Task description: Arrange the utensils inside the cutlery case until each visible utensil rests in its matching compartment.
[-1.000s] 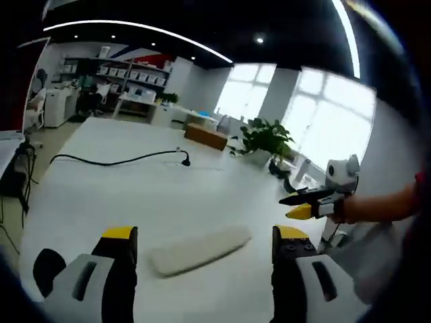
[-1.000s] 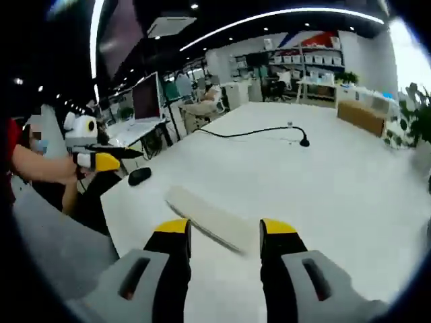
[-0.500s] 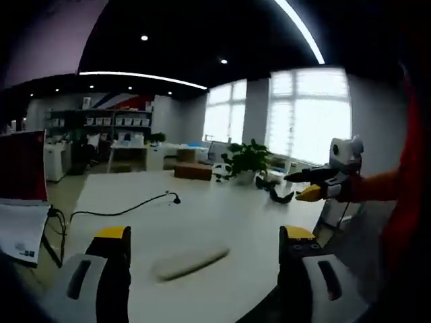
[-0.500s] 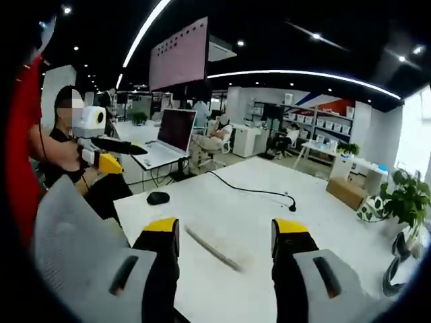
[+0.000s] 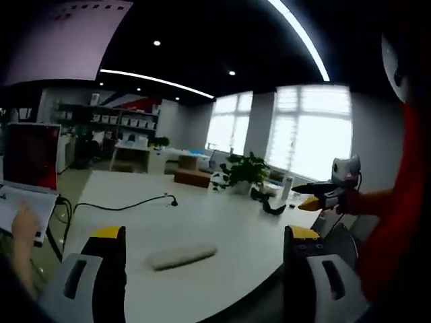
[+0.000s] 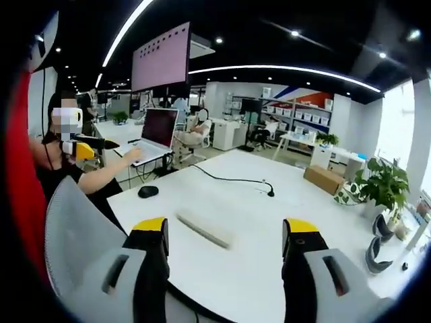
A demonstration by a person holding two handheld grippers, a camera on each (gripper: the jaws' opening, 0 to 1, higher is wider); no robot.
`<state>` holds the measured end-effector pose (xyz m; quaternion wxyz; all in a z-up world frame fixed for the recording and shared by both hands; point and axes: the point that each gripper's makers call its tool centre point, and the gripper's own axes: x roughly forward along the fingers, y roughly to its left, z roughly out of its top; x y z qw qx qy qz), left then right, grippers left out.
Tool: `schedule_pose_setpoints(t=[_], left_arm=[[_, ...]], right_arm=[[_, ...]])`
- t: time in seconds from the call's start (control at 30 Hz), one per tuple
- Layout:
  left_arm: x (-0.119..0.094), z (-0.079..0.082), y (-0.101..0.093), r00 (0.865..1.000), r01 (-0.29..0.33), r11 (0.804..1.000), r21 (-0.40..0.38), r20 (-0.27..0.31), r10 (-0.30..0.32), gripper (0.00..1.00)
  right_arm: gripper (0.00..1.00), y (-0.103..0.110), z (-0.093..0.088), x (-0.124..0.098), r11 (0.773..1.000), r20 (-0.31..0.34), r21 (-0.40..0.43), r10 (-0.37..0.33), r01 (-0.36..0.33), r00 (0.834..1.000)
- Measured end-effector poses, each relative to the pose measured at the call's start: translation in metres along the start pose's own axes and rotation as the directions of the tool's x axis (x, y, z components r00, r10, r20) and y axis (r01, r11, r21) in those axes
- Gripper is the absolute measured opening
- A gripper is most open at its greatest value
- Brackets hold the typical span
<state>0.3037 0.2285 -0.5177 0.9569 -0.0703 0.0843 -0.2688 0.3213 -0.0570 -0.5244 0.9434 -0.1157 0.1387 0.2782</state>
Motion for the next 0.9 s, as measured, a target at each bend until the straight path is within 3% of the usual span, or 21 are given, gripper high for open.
schedule_pose_setpoints(t=[0.1, 0.47, 0.57, 0.9], left_arm=[[-0.001, 0.0, 0.0, 1.0, -0.002, 1.0, -0.017, 0.001, 0.002, 1.0], [0.0, -0.005, -0.004, 0.999, 0.014, 0.999, -0.031, -0.029, -0.015, 1.0], [-0.001, -0.009, -0.004, 0.999, 0.003, 1.0, 0.005, -0.051, -0.003, 0.99], [-0.001, -0.016, -0.003, 0.997, 0.009, 1.0, -0.013, -0.075, -0.009, 0.99]], right_arm=[[0.67, 0.001, 0.003, -0.001, 1.0, 0.005, 0.023, 0.0, 0.0, 1.0], [0.66, 0.003, 0.009, 0.0, 1.0, -0.002, -0.015, 0.003, -0.003, 1.0], [0.66, 0.003, 0.008, 0.0, 1.0, -0.002, -0.001, -0.004, 0.004, 1.0], [0.66, 0.006, 0.0, -0.002, 1.0, -0.012, 0.007, -0.015, 0.016, 1.0]])
